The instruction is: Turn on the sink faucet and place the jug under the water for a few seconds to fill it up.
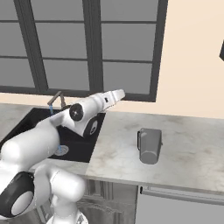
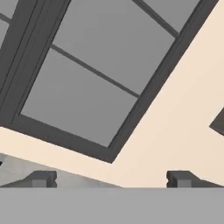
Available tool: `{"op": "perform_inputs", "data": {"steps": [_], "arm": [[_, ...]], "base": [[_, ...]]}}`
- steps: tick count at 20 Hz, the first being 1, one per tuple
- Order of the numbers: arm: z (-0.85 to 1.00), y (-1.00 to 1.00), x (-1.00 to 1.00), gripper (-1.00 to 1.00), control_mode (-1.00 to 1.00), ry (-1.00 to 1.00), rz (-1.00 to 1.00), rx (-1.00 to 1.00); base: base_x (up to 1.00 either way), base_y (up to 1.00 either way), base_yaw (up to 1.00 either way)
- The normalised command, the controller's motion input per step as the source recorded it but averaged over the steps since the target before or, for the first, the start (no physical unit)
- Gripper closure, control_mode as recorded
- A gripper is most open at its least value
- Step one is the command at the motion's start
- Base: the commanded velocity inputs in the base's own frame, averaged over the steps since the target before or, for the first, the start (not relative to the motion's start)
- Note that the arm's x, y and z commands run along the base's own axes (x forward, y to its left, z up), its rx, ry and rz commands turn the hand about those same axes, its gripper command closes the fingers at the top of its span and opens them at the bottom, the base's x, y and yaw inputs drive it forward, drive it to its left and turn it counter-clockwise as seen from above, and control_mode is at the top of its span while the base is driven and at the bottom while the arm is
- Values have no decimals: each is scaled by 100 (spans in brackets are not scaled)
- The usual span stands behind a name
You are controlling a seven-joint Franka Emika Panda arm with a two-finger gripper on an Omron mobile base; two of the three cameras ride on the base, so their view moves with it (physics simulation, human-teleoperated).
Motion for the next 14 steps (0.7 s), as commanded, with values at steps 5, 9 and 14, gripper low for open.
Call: {"op": "perform_inputs", "data": {"steps": [5,9,14], "arm": [[61,-2,-2,-100,-100,39,0,-17],[6,0,0,-100,-100,45,0,-12],[-5,0,0,-100,-100,38,0,-25]], "base": [[0,0,0],[0,0,0],[0,0,0]]}}
